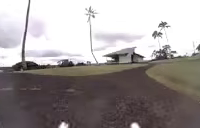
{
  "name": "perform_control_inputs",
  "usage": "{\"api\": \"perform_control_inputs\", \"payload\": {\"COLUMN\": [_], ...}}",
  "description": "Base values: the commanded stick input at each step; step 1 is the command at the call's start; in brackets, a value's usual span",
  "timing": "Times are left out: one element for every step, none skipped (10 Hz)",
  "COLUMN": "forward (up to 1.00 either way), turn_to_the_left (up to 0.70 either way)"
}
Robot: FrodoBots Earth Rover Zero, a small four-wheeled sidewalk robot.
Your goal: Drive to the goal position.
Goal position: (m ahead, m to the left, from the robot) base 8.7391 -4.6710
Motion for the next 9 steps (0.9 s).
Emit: {"api": "perform_control_inputs", "payload": {"forward": [0.70,0.70,0.70,0.70,0.70,0.70,0.70,0.70,0.70], "turn_to_the_left": [0.00,-0.07,-0.27,-0.27,-0.27,-0.27,-0.27,-0.27,-0.27]}}
